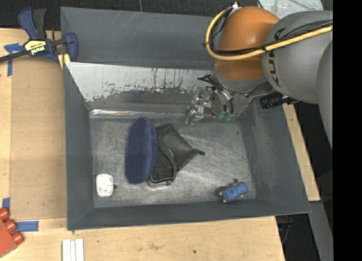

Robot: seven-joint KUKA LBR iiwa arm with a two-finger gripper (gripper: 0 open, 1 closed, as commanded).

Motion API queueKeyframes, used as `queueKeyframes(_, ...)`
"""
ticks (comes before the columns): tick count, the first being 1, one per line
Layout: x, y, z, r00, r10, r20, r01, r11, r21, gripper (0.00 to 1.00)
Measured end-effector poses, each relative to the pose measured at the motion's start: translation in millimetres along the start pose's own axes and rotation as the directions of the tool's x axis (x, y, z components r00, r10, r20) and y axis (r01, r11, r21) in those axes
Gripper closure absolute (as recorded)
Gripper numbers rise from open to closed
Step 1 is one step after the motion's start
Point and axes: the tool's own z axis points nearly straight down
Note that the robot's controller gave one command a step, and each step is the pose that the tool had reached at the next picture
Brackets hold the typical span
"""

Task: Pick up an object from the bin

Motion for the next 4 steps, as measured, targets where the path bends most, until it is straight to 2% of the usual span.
queueKeyframes(1, 1.0, -1, 3, 1.000, -0.001, -0.005, 0.001, 1.000, 0.003, 0.00)
queueKeyframes(2, 28.1, 31, 45, 0.999, -0.041, -0.010, 0.041, 0.999, 0.002, 0.00)
queueKeyframes(3, 20.1, 20, 66, 0.988, -0.157, 0.012, 0.157, 0.988, 0.000, 0.00)
queueKeyframes(4, 53.7, 12, 39, 0.990, -0.140, -0.007, 0.140, 0.990, 0.001, 0.00)
